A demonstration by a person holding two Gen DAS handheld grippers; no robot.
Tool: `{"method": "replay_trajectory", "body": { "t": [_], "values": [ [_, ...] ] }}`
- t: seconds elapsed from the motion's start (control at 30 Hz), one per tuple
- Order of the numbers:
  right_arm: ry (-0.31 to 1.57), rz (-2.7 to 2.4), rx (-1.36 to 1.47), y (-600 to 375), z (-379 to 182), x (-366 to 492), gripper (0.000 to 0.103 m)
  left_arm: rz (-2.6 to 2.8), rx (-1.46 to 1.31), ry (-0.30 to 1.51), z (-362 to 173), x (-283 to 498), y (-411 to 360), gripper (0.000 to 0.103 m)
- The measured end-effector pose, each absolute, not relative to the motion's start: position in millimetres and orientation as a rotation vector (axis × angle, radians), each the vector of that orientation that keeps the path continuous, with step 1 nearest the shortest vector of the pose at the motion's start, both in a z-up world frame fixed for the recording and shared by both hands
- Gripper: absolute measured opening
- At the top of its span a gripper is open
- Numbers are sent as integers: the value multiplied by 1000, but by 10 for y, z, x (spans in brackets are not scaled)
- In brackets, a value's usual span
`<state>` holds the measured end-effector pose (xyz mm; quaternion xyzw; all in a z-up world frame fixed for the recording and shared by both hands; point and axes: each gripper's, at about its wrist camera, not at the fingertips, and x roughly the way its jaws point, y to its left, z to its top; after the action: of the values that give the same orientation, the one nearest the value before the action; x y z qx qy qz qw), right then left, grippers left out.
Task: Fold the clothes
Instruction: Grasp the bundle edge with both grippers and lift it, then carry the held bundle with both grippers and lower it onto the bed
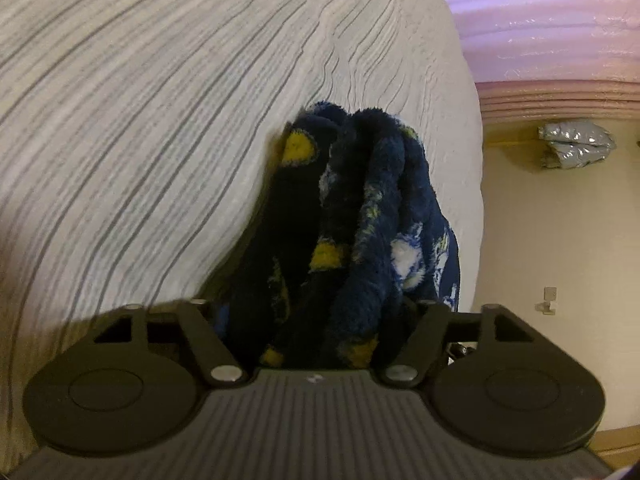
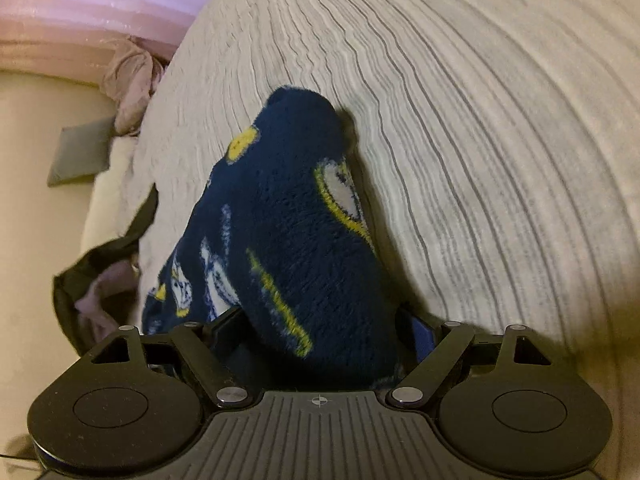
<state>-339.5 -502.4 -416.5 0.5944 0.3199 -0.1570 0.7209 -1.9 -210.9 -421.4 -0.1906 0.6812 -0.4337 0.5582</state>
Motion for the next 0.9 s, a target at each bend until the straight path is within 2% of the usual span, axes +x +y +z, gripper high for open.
{"method": "replay_trajectory", "body": {
  "t": [0.03,0.07,0.1,0.17,0.23,0.47,0.67,0.9],
  "values": [
    [701,-343,1319,-5027,-4181,-3385,77,-1033,-449,1607,-4217,-16,-2132,49],
    [703,-335,1317,-5020,-4190,-3362,54,-1044,-441,1602,-4203,-15,-2153,43],
    [696,-340,1326,-5002,-4192,-3352,53,-1057,-425,1590,-4167,-15,-2172,41],
    [681,-347,1327,-4990,-4169,-3363,41,-1079,-393,1569,-4097,-15,-2224,35],
    [648,-353,1341,-4986,-4118,-3438,37,-1101,-354,1548,-3962,-31,-2330,33],
    [456,-382,1345,-5180,-3748,-3951,34,-1283,-201,1442,-3262,-312,-3148,32],
    [214,-588,1352,-5652,-3424,-5132,34,-1570,-75,1414,-3028,-1069,-4746,32],
    [-3,-927,1327,-6246,-3185,-6807,34,-1899,75,1460,-3143,-2644,-6787,32]
  ]
}}
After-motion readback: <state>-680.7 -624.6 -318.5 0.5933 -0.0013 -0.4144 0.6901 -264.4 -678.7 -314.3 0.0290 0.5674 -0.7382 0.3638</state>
